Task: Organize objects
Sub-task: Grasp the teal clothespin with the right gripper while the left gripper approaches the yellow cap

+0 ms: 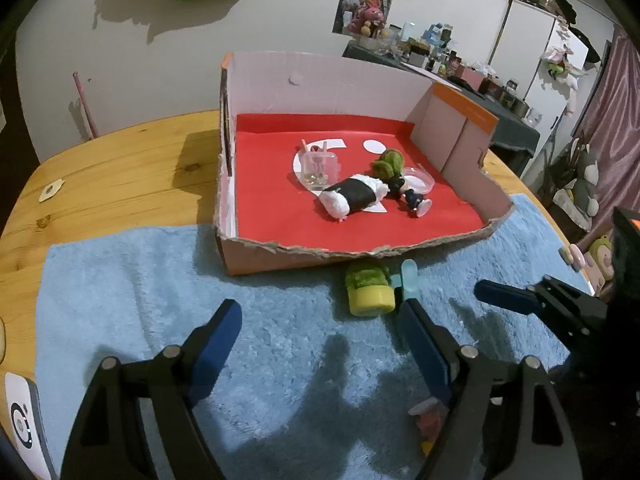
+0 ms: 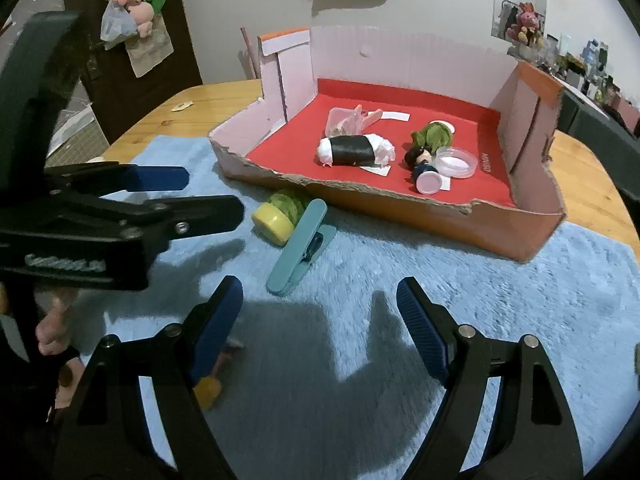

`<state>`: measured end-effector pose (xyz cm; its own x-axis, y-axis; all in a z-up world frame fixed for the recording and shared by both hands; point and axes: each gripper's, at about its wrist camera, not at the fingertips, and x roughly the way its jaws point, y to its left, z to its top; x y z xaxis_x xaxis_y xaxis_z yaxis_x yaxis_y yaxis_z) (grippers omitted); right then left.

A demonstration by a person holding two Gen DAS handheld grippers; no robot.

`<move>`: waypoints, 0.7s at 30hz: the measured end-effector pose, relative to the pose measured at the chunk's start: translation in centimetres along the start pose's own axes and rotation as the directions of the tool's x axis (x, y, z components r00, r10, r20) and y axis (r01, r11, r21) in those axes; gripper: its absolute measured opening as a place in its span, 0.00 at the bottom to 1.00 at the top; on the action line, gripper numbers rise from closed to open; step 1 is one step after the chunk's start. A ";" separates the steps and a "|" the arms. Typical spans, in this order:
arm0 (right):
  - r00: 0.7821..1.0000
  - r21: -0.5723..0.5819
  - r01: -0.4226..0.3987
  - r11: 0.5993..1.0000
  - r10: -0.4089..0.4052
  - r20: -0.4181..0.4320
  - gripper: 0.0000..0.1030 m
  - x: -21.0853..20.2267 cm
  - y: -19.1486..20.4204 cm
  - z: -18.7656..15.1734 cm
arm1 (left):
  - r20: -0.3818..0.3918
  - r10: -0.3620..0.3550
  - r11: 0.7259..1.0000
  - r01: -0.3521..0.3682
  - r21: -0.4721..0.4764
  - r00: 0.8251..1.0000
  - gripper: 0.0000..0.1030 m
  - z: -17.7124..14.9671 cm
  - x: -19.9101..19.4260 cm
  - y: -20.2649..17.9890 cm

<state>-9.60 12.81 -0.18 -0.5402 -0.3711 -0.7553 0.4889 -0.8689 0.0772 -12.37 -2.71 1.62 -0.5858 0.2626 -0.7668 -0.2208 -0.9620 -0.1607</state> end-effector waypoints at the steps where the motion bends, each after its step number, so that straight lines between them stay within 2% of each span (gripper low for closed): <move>1: 1.000 0.000 0.000 1.000 0.000 -0.001 0.77 0.3 0.0 0.1 | -0.002 0.000 1.000 0.000 0.001 1.000 0.80 0.0 0.0 0.1; 7: 1.000 -0.006 0.005 1.000 -0.005 -0.020 0.77 2.2 -0.1 0.3 | -0.014 -0.010 1.000 0.010 0.008 1.000 0.78 -0.2 0.0 0.3; 13: 0.997 0.038 0.073 0.997 -0.072 -0.006 0.76 1.7 -2.4 0.0 | -0.027 -0.023 1.000 0.023 0.015 0.999 0.78 -0.3 0.6 0.1; 16: 0.995 0.068 0.097 0.993 -0.098 0.003 0.70 1.0 -3.7 0.1 | -0.034 -0.034 0.999 0.034 0.027 0.999 0.78 -0.5 1.1 -0.4; 19: 0.998 0.070 0.067 0.995 -0.067 -0.002 0.60 1.0 -4.2 0.3 | -0.045 -0.043 0.998 0.045 0.038 0.998 0.72 -0.8 1.4 -0.8; 21: 0.999 0.063 0.035 0.997 -0.034 -0.009 0.59 1.1 -4.0 0.6 | -0.052 -0.047 0.998 0.049 0.040 0.998 0.70 -1.1 1.7 -0.9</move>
<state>-12.53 15.65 -0.95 -0.5504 -0.3383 -0.7633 0.4259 -0.9001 0.0918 -12.33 -1.44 -0.22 -0.5335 0.3036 -0.7894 -0.2804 -0.9441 -0.1735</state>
